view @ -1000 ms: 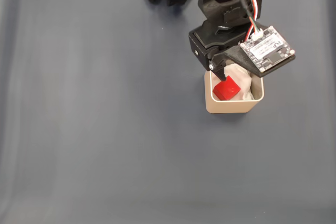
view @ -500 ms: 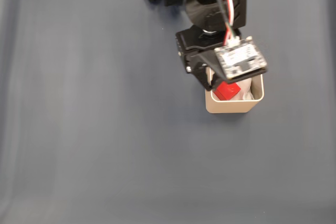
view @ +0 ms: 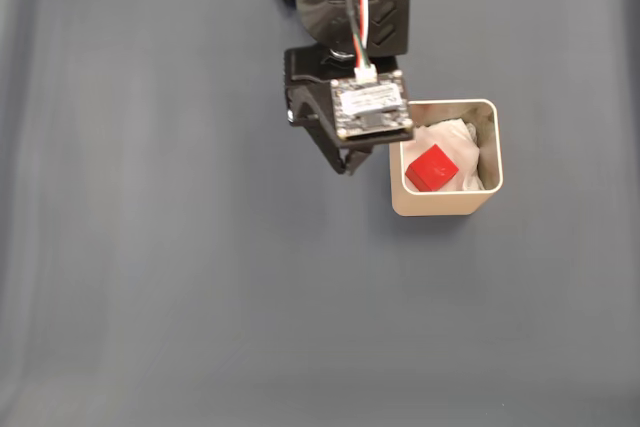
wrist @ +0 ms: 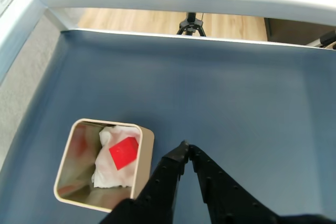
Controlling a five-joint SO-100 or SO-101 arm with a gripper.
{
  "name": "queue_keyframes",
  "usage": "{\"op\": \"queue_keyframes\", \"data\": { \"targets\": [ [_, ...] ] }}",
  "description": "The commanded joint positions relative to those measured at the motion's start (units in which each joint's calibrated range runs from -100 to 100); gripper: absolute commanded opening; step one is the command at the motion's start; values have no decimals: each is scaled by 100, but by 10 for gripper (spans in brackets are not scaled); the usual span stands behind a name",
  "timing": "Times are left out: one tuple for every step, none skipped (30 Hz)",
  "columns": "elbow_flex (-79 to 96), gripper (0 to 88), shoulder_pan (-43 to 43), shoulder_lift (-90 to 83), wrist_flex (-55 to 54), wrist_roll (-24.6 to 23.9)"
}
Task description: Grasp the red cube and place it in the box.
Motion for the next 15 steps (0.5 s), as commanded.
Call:
{"op": "queue_keyframes", "data": {
  "targets": [
    [213,2,172,-469,-98,-15],
    [359,2,229,-581,-131,-5],
    [505,2,278,-694,-164,10],
    [669,2,328,-824,-197,24],
    [842,2,371,-945,-221,39],
    [1006,2,413,-1083,-229,59],
    [1189,2,434,-1213,-238,73],
    [1362,2,456,-1343,-246,78],
    [1544,2,470,-1473,-254,88],
    [1717,2,470,-1603,-262,88],
    [1900,2,470,-1741,-271,93],
    [2073,2,470,-1880,-279,98],
    [2246,2,463,-2018,-287,98],
    [2428,2,463,-2157,-312,103],
    [2602,2,463,-2295,-320,107]
  ]
}}
